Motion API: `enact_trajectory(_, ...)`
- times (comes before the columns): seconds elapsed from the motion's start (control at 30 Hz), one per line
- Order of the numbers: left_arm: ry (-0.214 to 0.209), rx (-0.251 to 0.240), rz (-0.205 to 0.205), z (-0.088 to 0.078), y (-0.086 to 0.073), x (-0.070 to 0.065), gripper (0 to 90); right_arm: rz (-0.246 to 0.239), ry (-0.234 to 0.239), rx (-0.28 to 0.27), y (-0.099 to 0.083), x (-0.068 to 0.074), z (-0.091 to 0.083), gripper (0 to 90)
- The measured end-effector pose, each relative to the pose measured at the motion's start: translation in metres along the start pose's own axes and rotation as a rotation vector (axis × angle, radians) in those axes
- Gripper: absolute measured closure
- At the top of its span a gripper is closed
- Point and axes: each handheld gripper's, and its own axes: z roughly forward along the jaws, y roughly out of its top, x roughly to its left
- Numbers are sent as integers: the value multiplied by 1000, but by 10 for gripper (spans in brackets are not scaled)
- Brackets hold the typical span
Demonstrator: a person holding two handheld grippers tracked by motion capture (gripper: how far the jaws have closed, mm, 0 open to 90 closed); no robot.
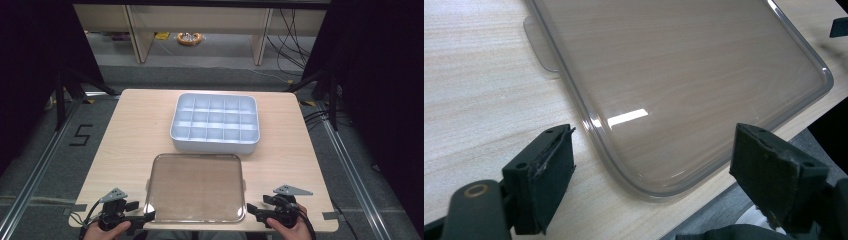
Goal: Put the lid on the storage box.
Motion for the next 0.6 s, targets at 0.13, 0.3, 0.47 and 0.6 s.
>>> enact_trajectory(0.13,1,-11,-15,1,0,0,170,21,4,7,-1,-1,3,246)
enact_trajectory(0.3,-3,-1,-11,2,0,1,171,21,40,11,0,0,5,274)
enact_trajectory(0.47,-5,-12,-20,3,1,1,170,21,66,8,2,1,7,262)
enact_trajectory(0.6,-7,-10,-16,3,2,1,171,57,61,2,2,6,10,224)
